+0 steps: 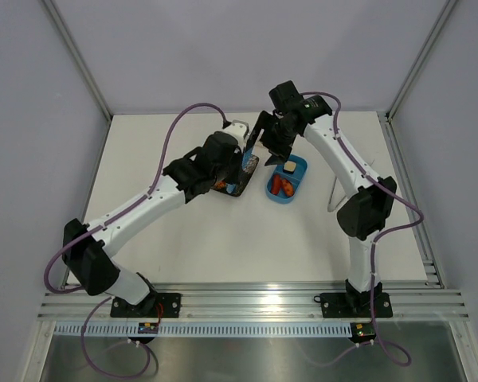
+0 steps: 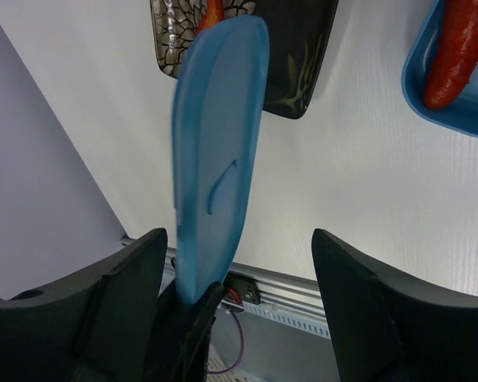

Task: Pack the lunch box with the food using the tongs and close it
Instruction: Pick up the box lid from the center of the board.

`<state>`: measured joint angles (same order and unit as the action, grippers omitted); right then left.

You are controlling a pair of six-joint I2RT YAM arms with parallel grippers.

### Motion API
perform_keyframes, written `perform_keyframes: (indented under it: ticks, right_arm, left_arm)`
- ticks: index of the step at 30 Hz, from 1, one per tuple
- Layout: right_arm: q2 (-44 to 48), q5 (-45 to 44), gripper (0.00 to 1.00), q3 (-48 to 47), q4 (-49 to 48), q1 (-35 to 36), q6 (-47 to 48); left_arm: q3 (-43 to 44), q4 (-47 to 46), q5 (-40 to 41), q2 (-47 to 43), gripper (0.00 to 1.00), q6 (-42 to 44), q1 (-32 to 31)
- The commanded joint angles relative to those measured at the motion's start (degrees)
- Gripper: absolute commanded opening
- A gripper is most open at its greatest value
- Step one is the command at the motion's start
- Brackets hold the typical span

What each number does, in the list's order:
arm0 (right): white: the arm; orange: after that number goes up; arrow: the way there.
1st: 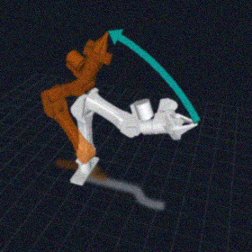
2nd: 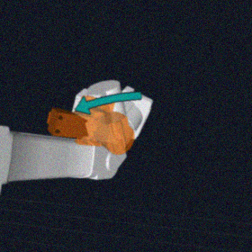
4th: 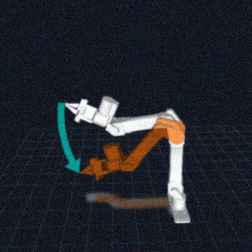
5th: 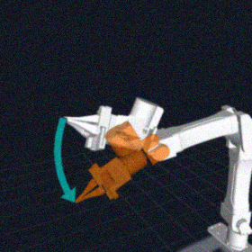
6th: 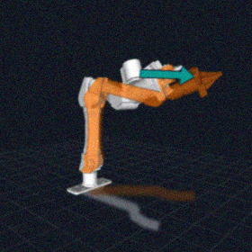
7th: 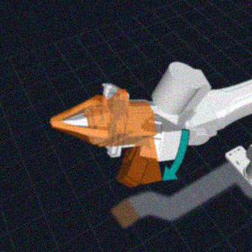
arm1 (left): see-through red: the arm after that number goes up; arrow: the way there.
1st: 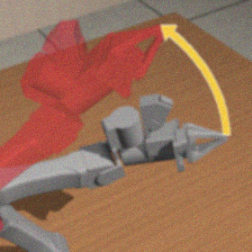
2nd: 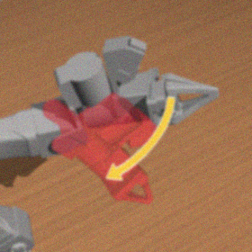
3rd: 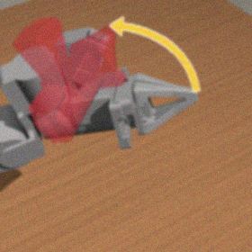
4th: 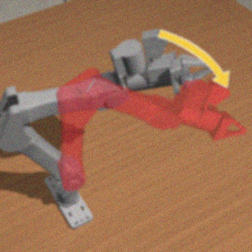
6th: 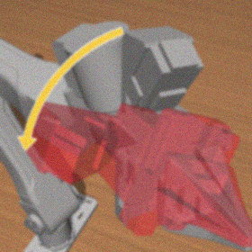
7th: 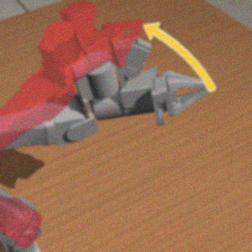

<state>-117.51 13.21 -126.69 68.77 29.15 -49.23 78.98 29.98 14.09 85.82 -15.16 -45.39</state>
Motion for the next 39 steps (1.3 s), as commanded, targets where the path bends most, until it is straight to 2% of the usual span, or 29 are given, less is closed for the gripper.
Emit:
perform_keyframes:
  ticks: [1,2,3,5,8,12,17,18,23,30,39]
  right_arm:
    - [6.06,-1.26,0.81,1.61,-0.65,-2.25,2.03]
    - [11.38,-0.04,0.8,6.24,-4.83,-5.21,4.47]
    - [11.43,-0.03,0.8,6.28,-4.88,-5.24,5.63]
    - [16.6,0.84,0.79,12.5,-10.39,-6.72,6.95]
    - [23.54,3.38,0.78,22.34,-19.44,-8.57,7.4]
    - [29.79,7.78,0.77,35.16,-30.43,-9.55,3.81]
    - [32.78,15.07,0.79,44.06,-46.08,-9.55,-1.3]
    - [32.96,15.7,0.79,45.64,-50.19,-9.46,-2.52]
    - [32.96,17.98,0.79,47.68,-56.9,-9.55,-4.11]
    - [33.58,21.15,0.71,53.21,-74.55,-9.55,-10.87]
    - [35.69,20.1,0.57,57.17,-81.68,-9.55,-13.87]
  left_arm:
    - [4.16,-1.24,-5.81,-4.17,0.0,-3.47,3.01]
    - [4.6,-1.41,-13.83,-5.04,0.0,-7.83,7.63]
    - [4.6,-1.67,-13.91,-5.31,0.0,-7.87,7.68]
    - [4.95,-2.03,-22.47,-5.4,0.0,-11.54,11.61]
    - [6.62,-2.55,-31.01,-4.79,0.0,-16.72,16.1]
    - [4.7,-11.83,-42.19,-4.88,0.0,-26.13,21.12]
    - [0.57,-26.09,-53.61,-3.03,0.0,-42.02,24.03]
    - [0.13,-29.94,-54.77,-2.68,0.0,-43.89,24.12]
    - [-3.21,-42.53,-58.99,-1.62,0.0,-54.0,24.2]
    - [-5.06,-49.04,-60.67,-0.83,0.0,-59.19,24.55]
    - [-6.99,-57.04,-61.64,0.84,0.0,-66.05,26.22]
